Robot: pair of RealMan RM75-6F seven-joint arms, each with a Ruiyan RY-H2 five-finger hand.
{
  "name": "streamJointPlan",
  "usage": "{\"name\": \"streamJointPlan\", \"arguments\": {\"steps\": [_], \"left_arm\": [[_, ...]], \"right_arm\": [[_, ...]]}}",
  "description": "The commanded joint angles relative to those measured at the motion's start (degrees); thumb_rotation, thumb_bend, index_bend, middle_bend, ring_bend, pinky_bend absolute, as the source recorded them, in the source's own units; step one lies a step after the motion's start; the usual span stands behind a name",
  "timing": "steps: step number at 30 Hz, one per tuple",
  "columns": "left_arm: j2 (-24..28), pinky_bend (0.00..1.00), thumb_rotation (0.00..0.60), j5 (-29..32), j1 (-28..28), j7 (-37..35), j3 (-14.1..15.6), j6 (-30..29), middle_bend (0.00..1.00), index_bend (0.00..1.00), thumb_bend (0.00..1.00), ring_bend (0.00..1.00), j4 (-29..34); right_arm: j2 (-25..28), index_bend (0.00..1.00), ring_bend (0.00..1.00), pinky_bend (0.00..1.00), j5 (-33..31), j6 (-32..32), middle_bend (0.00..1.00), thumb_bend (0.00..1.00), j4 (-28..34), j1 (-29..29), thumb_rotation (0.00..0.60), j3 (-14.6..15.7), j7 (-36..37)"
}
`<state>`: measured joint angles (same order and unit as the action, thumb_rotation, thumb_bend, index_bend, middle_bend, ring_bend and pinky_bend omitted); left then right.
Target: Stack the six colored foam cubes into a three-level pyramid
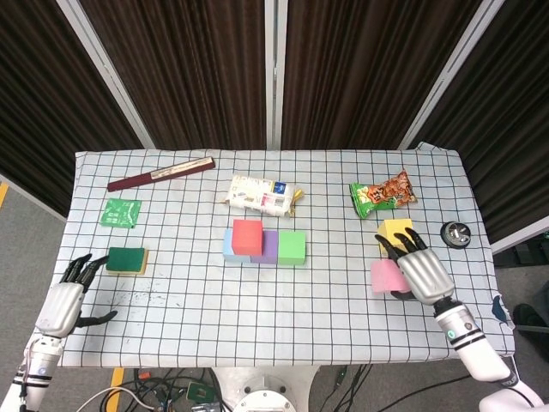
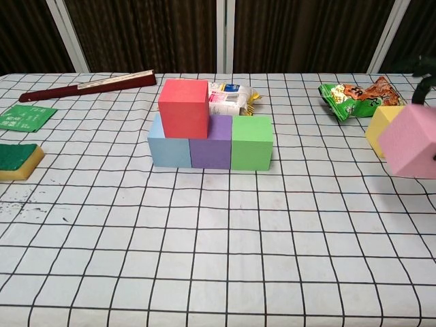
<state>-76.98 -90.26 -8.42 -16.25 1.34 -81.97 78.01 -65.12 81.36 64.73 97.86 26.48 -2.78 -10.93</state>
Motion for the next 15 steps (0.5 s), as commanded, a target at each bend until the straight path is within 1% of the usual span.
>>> {"name": "streamJointPlan", "arguments": {"steps": [1,3,5,6,8,9,12,15], "left_arm": [[-0.07,0.06,0.6,-0.06,-0.09,0.0,-0.05,0.02,0.14,0.1,0.0,0.02,0.02],[-0.04,0.06,0.6,-0.04,-0.16,0.03,-0.08,0.09,0.14,0.1,0.0,0.02,0.21],[0.01,0.06,0.6,0.07,-0.23,0.13,-0.07,0.3,0.14,0.1,0.0,0.02,0.39],[0.06,0.06,0.6,0.16,-0.28,0.22,-0.05,0.49,0.14,0.1,0.0,0.02,0.54],[0.16,0.06,0.6,0.23,-0.38,0.21,0.0,0.77,0.14,0.1,0.0,0.02,0.81],[0.19,0.06,0.6,0.21,-0.45,0.25,0.03,0.91,0.14,0.1,0.0,0.02,0.93],[0.19,0.07,0.6,0.1,-0.62,0.36,0.19,1.24,0.14,0.1,0.0,0.02,1.08],[0.09,0.07,0.6,-0.06,-0.67,0.36,0.36,1.36,0.14,0.1,0.0,0.02,1.04]], "right_arm": [[3.86,0.0,0.11,0.0,-8.55,-4.89,0.65,0.04,6.69,5.36,0.6,-6.67,-3.4],[3.81,0.0,0.11,0.0,-14.15,-7.51,0.65,0.04,8.63,8.94,0.6,-9.47,-8.32],[2.84,0.0,0.11,0.0,-19.48,-9.49,0.64,0.04,9.68,12.3,0.6,-11.23,-12.9],[1.91,0.0,0.11,0.0,-23.63,-10.72,0.64,0.03,10.19,14.64,0.6,-12.09,-15.85],[0.48,0.0,0.11,0.0,-30.58,-12.21,0.63,0.01,10.95,18.4,0.6,-12.87,-20.44],[-0.43,0.0,0.11,0.0,-35.04,-12.79,0.63,0.0,11.31,21.13,0.6,-13.1,-23.7],[-3.44,0.0,0.11,0.0,-43.59,-11.93,0.62,0.0,11.02,27.86,0.6,-13.5,-31.17],[-6.59,0.0,0.11,0.0,-51.02,-10.42,0.62,0.0,10.01,33.61,0.6,-13.69,-36.48]]}}
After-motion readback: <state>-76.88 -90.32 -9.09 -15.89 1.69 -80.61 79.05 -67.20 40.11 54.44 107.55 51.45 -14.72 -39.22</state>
